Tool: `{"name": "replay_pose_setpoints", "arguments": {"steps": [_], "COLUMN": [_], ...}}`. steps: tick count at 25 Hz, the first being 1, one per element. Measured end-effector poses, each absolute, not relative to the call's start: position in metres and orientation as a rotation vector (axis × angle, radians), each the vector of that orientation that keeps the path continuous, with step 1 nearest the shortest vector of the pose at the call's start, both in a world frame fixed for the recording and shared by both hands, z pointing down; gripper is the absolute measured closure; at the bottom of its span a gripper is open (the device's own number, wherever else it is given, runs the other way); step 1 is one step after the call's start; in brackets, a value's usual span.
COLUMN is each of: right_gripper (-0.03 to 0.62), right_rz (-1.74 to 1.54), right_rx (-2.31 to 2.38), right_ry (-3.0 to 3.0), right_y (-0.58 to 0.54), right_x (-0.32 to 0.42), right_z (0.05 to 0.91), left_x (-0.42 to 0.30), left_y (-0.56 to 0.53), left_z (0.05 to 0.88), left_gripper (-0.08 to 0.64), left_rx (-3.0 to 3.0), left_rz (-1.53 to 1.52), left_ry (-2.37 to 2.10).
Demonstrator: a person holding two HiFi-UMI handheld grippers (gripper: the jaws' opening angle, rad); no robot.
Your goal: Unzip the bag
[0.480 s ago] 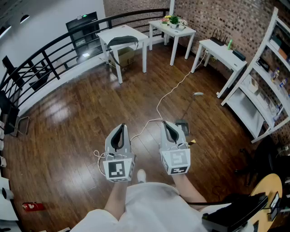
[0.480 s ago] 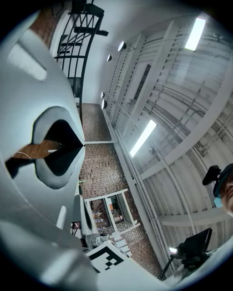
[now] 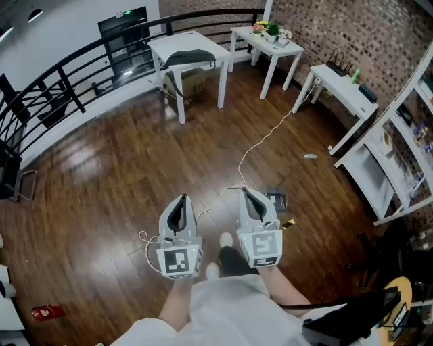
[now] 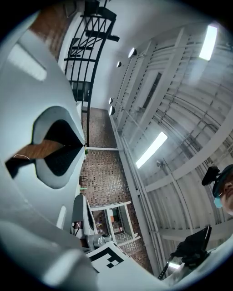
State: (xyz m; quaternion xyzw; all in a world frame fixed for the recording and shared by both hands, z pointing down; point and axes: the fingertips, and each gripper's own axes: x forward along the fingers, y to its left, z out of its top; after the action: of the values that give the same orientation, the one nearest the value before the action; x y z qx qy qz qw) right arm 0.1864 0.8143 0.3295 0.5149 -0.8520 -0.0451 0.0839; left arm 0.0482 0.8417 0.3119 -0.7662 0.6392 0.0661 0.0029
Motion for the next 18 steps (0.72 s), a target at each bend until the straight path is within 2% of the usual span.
{"name": "replay_pose_setpoints", "arguments": {"steps": [7,11,15,18], "right_gripper": [0.603,0.603,0.603,0.603], "right_rz": [-0.136,-0.156,-0.271,-0.21], "right_rx": [1.441,1.462,1.566,1.628], "right_ry": [-2.619,-2.687,-2.761,-2.755], "right_y": [0.69,0.593,0.509,0.454], "right_x": [0.137,0.12,0.122,0.126], "right_z": [0.347,0.325,0.287,0.282], "left_x": [0.017,0.003,0.002,0.002], "left_y": [0.723,0.624,0.533,0.485], "left_z": [0.342,0.331,0.298,0.297], "left_gripper": [0.543,0.543,0.543,0.543], "left_rx": [-2.415,-2.335,-2.264,-2.258], "left_rz": [0.198,0.092,0.109,0.084], "left_ry": [2.024,2.01,1.977,1.969]}}
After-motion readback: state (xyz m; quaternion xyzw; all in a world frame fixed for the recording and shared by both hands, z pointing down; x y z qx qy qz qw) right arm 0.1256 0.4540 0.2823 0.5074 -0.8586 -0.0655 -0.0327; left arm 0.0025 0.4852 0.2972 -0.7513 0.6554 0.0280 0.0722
